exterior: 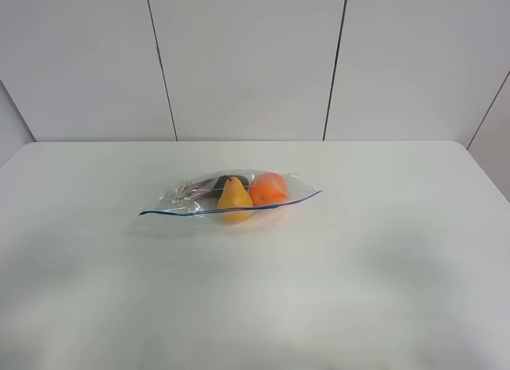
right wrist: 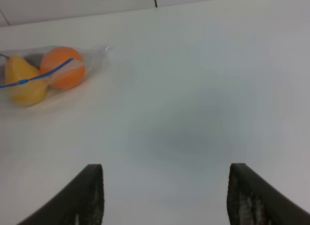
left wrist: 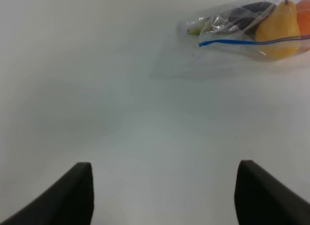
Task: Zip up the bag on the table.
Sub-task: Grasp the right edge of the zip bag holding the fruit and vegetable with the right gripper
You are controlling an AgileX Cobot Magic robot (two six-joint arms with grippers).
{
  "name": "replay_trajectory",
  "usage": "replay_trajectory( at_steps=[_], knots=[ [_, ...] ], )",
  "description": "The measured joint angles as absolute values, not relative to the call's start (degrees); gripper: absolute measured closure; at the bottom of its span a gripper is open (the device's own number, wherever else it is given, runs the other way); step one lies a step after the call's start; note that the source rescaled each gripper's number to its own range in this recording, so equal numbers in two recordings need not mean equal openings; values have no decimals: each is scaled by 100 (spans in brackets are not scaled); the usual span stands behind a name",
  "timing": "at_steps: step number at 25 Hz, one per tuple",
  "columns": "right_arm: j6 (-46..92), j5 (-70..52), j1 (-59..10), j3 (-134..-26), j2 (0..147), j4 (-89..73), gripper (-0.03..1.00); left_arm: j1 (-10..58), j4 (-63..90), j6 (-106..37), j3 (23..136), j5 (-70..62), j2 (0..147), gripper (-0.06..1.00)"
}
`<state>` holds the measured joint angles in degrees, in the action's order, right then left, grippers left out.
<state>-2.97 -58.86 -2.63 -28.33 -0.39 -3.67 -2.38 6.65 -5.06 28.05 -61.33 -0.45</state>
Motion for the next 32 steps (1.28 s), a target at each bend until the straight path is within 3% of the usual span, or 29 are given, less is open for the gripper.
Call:
replay_trajectory(
  at_steps=[23, 28, 32],
  knots=[
    [-303, -5854, -263, -2844, -39, -438, 11, -238, 665, -506, 2805, -6133, -45, 7],
    [-320, -4814, -263, -2967, 55, -500, 11, -238, 665, -506, 2805, -6133, -45, 7],
    [-353, -4015, -263, -2987, 962, -540, 11, -238, 665, -506, 2805, -6133, -45, 7]
  ],
)
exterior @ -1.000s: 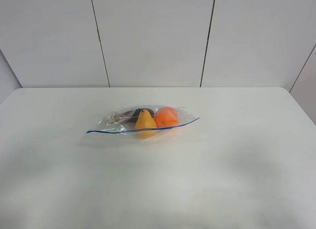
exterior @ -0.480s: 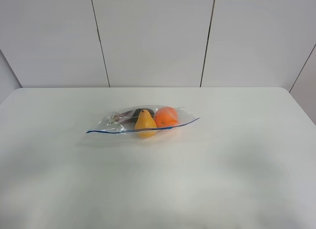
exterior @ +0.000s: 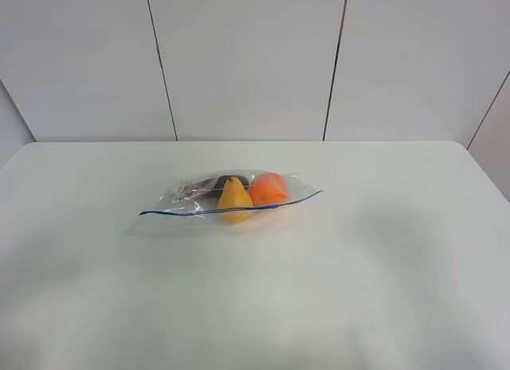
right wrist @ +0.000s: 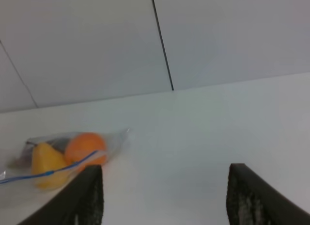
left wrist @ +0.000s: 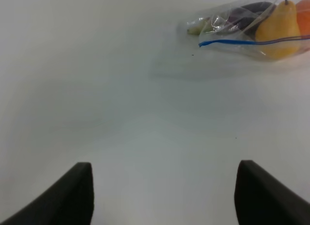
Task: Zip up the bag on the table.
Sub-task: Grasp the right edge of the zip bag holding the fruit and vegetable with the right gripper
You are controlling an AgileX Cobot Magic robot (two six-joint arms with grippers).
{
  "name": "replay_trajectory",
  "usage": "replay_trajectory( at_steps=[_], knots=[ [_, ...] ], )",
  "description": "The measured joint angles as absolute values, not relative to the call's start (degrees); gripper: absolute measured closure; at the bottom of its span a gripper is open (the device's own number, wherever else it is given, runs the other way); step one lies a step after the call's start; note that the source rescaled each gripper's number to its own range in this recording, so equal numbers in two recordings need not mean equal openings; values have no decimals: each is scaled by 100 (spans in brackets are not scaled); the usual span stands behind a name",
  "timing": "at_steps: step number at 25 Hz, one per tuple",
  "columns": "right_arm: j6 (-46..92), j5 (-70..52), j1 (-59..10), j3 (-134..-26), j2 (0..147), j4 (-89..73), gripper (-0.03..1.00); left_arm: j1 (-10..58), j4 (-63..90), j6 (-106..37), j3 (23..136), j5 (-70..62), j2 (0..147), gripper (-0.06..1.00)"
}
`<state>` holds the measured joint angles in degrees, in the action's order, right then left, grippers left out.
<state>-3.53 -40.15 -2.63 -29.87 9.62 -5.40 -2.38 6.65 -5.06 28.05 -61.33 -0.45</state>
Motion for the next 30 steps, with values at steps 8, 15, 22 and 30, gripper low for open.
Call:
replay_trajectory(
  at_steps=[8, 15, 22, 30],
  knots=[
    [-85, -2944, -263, -3589, 3968, -1174, 11, -238, 665, -506, 2805, -6133, -45, 7],
    [1611, -2990, -263, -4432, 6294, -4147, 11, -238, 665, -506, 2805, -6133, -45, 7],
    [2362, -3171, -263, -4669, 7927, -5949, 11, -238, 660, -506, 2805, -6133, -45, 7],
    [2654, -3424, -263, -4669, 8907, -6220, 11, -238, 654, -506, 2805, -6133, -45, 7]
  ],
)
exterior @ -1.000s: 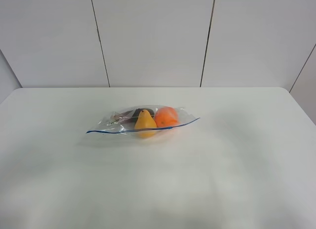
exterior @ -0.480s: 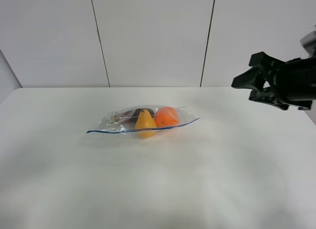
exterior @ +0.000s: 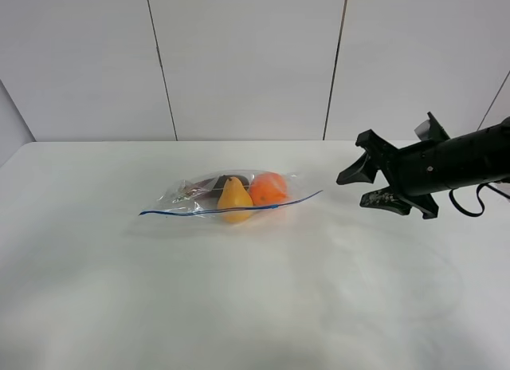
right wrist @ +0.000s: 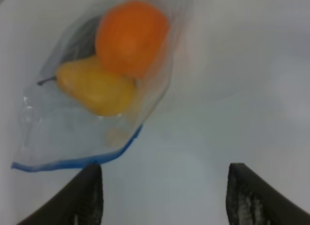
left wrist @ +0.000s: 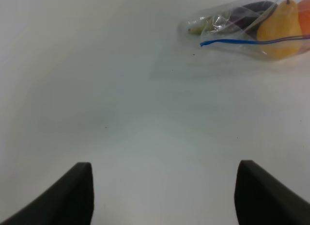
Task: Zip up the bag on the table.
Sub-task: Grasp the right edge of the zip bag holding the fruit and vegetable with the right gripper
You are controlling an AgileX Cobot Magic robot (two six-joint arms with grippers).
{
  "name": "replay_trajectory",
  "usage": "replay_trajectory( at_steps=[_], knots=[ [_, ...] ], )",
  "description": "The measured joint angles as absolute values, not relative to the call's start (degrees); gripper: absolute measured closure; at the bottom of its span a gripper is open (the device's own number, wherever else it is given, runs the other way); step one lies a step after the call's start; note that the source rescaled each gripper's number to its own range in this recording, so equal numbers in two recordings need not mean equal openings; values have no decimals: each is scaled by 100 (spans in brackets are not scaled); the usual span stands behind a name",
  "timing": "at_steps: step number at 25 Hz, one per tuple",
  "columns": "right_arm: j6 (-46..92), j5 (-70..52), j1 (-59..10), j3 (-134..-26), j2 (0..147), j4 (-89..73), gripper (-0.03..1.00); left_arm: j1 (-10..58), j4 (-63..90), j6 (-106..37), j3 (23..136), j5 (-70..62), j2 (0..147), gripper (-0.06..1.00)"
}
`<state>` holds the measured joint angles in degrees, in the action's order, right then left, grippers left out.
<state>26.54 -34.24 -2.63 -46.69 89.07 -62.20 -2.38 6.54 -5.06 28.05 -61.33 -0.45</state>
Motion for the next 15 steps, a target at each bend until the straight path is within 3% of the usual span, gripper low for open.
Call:
replay_trajectory(
  at_steps=[8, 15],
  knots=[
    [3272, -3852, -263, -4675, 9382, -6753, 12, -238, 654, -506, 2805, -6133, -45, 7],
    [3520, -4015, -263, -5058, 9605, -7091, 19, -238, 654, -506, 2805, -6133, -45, 7]
  ],
)
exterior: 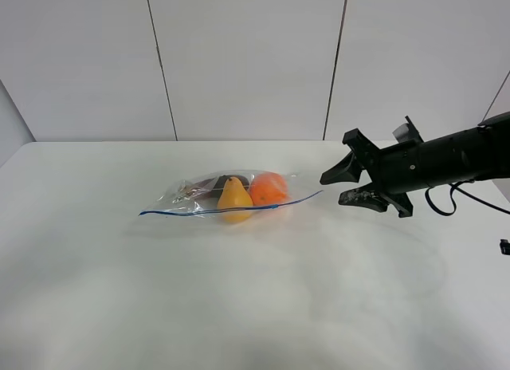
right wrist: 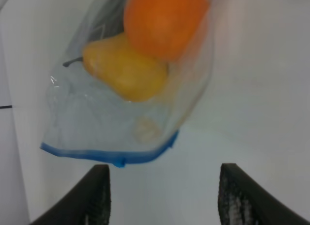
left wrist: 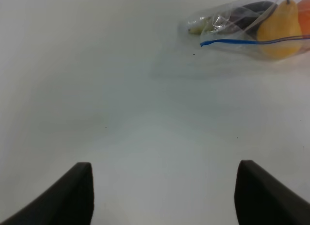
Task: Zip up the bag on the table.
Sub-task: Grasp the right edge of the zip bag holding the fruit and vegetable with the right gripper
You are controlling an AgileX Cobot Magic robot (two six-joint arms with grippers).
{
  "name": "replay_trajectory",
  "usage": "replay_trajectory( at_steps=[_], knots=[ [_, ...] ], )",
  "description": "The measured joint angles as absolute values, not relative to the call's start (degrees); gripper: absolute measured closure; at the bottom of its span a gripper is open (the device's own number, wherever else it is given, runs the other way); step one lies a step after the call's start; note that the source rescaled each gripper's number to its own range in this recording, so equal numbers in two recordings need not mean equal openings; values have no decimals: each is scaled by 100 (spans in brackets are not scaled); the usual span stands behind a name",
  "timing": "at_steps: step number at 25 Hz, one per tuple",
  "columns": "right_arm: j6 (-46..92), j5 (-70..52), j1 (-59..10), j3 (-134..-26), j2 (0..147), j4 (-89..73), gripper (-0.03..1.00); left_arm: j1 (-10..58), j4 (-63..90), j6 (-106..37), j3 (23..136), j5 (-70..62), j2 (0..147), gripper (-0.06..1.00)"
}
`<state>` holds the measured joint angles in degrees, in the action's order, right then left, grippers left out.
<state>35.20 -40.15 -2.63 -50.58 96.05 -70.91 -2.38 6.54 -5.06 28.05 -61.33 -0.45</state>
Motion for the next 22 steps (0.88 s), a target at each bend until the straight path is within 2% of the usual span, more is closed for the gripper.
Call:
replay_trajectory(
  at_steps=[9, 17, 22],
  knots=[
    [3578, -4080, -268, -5299, 10294, -7543, 20, -238, 654, -506, 2805, -6133, -45, 7],
    [4053, -3985, -751, -5301, 10893, -8041, 21, -238, 654, -506, 2805, -6133, -45, 7],
    [4286, -3861, -812, -5301, 10979, -8355, 23, -238, 649, -506, 2805, -6133, -45, 7]
  ],
)
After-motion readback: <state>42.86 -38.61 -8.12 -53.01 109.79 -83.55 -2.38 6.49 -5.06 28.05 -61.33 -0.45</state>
